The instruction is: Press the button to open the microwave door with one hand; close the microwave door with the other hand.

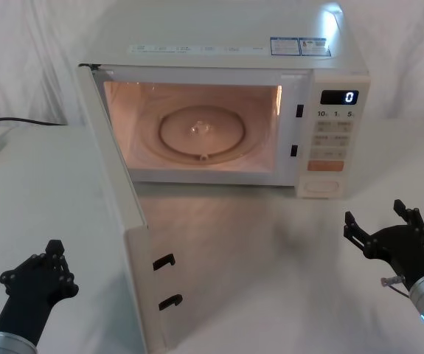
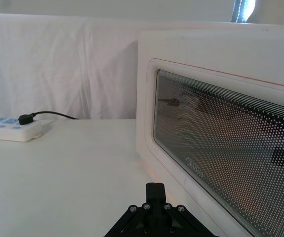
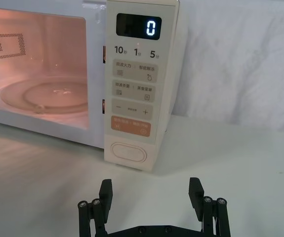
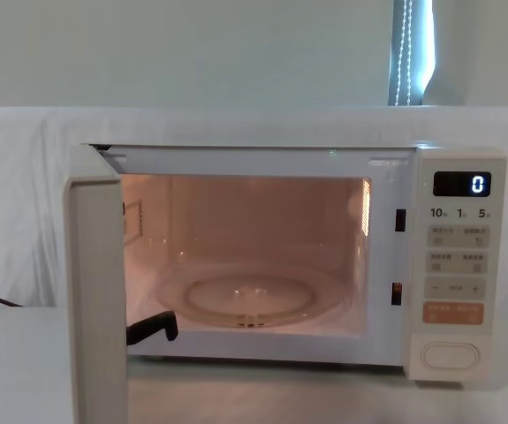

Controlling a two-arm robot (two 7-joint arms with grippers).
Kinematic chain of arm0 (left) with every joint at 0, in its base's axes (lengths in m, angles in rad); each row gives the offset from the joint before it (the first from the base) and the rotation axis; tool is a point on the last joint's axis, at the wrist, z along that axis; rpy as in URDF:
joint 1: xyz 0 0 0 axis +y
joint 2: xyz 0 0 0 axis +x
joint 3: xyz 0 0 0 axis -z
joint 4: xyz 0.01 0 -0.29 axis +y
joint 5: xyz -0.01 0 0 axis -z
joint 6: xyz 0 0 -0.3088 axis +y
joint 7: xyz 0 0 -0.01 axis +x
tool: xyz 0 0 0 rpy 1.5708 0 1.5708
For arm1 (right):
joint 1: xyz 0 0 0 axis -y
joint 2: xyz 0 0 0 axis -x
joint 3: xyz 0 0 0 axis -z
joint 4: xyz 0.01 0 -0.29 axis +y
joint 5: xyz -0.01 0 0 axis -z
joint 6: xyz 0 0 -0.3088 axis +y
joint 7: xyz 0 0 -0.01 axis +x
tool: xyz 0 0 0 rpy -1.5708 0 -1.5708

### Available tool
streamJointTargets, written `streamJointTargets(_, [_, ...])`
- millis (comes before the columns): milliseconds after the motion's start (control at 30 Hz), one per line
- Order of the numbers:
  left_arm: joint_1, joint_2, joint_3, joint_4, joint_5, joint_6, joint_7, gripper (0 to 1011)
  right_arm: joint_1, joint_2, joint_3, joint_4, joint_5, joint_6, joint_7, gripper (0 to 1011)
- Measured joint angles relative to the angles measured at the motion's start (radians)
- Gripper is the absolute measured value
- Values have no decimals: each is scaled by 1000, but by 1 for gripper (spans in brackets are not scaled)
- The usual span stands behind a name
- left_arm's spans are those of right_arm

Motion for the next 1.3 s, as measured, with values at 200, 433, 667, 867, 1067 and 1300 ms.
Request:
streamJointTargets(200, [2, -8, -8, -2, -2, -3, -11, 0, 0, 0, 0, 0, 0, 0, 0, 1002])
streamJointTargets(433, [8, -16, -27, -28, -23, -1, -53, 0, 0, 0, 0, 0, 0, 0, 0, 1002])
streamJointTargets(667, [6, -6, -52, -74, -93, 50, -128, 0, 0, 0, 0, 0, 0, 0, 0, 1002])
streamJointTargets(867, [-19, 15, -64, -108, -179, 118, -170, 0, 0, 0, 0, 0, 0, 0, 0, 1002])
streamJointTargets(1067, [-57, 41, -60, -133, -240, 172, -193, 0, 0, 0, 0, 0, 0, 0, 0, 1002])
streamJointTargets(1300, [-94, 69, -39, -148, -269, 204, -204, 0, 0, 0, 0, 0, 0, 0, 0, 1002])
